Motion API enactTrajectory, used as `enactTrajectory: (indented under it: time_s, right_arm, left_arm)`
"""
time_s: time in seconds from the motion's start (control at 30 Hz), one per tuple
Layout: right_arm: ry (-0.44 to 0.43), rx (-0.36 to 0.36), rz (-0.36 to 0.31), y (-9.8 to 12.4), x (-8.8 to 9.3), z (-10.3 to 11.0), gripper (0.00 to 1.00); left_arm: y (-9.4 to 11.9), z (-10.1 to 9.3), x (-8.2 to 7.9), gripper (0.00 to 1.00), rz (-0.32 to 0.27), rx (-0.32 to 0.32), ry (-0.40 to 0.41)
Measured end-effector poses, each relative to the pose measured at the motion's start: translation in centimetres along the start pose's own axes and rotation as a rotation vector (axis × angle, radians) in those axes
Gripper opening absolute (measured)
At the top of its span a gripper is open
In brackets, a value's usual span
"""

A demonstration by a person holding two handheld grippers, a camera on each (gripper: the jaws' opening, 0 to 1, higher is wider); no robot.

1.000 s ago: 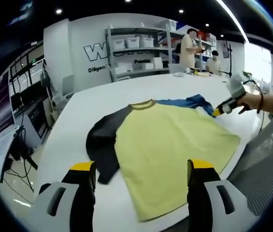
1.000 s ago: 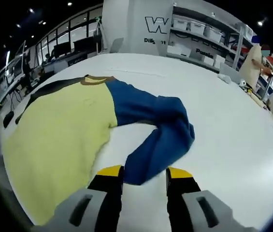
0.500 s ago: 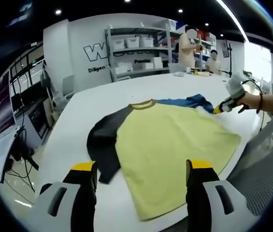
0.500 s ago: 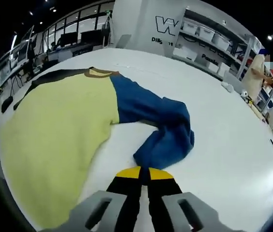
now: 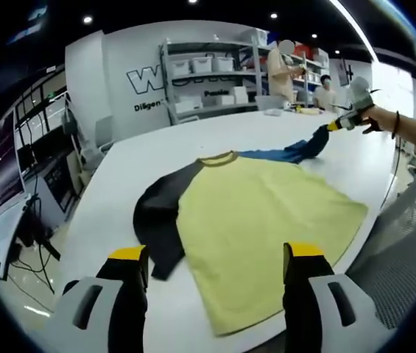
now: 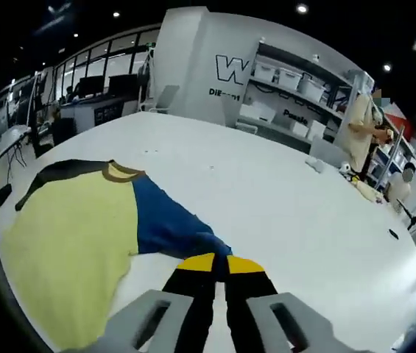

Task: Fold the garment on the visible template until the final outline fits inside the template.

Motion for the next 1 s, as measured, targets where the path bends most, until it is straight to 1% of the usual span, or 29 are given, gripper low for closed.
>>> enactTrajectory:
  time_s: [0.07,0.2,0.27,0.33,0.4,0.43,0.47,0.5,0.57,0.6,0.67,0.7,0.8,0.83,0.97,1.0]
  right_arm:
    - [0.007,0.012,-0.001,0.1,-0.4,-0.7,0.00]
    - [0.006,0.039,-0.012,0.0,-1.2,-1.9,0.00]
    - [0.013,0.059,-0.009,-0.3,-1.4,-2.9,0.00]
    - [0.006,0.068,-0.021,-0.8,-1.8,-4.1,0.00]
    - [0.008,0.076,0.004,-1.2,-1.5,-4.7,0.00]
    - [0.009,0.079,0.006,-1.5,-1.5,-5.1,0.00]
    - [0.014,0.090,0.024,-2.2,-1.0,-6.1,0.00]
    - [0.012,0.091,0.035,-2.2,-0.8,-6.2,0.00]
    - [0.020,0.115,0.061,-2.9,-0.1,-7.4,0.00]
    - [0.018,0.114,0.081,-3.4,0.5,-7.8,0.00]
    - [0.010,0.113,0.082,-4.1,1.0,-8.4,0.00]
    - [-0.020,0.113,0.095,-4.7,1.6,-8.9,0.00]
    - [-0.027,0.130,0.089,-5.6,2.4,-9.8,0.00]
    - [-0.016,0.145,0.122,-6.1,3.5,-10.4,0.00]
    - [-0.023,0.153,0.159,-7.6,5.1,-11.2,0.00]
    - [-0.024,0.151,0.181,-8.0,5.7,-11.2,0.00]
  left_arm:
    - [0.0,0.0,0.0,0.77,0.000,0.006,-0.006]
    - [-0.3,-0.7,0.2,0.78,0.015,0.040,-0.027]
    - [-0.3,-0.9,0.2,0.78,0.019,0.045,-0.038]
    - [-0.3,-0.9,0.3,0.78,0.022,0.047,-0.040]
    - [-0.2,-0.9,0.3,0.78,0.021,0.045,-0.037]
    - [-0.2,-0.8,0.2,0.78,0.019,0.045,-0.035]
    - [-0.2,-0.8,0.2,0.78,0.018,0.044,-0.032]
    - [-0.2,-0.9,0.2,0.78,0.018,0.045,-0.031]
    - [-0.2,-0.9,0.3,0.78,0.022,0.047,-0.034]
    - [-0.3,-0.9,0.3,0.78,0.024,0.048,-0.036]
    - [-0.2,-0.9,0.3,0.78,0.025,0.047,-0.036]
    - [-0.2,-0.9,0.2,0.77,0.020,0.046,-0.038]
    - [-0.1,-0.8,0.0,0.77,0.005,0.035,-0.039]
    - [-0.1,-0.8,0.0,0.77,0.005,0.035,-0.040]
    - [-0.2,-0.9,0.1,0.79,0.014,0.039,-0.049]
    - [-0.2,-1.0,0.1,0.80,0.015,0.041,-0.052]
Point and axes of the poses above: the point that each gripper's makers call its tool centre point, and the gripper's own axes: y roughly backward along the fingers, z roughly to its left, x roughly out of its underside, the point moved 3 cm from there along y, roughly backward along the fingers, and after that the axes turned 7 degrees about -z, right-handed, at the moved point
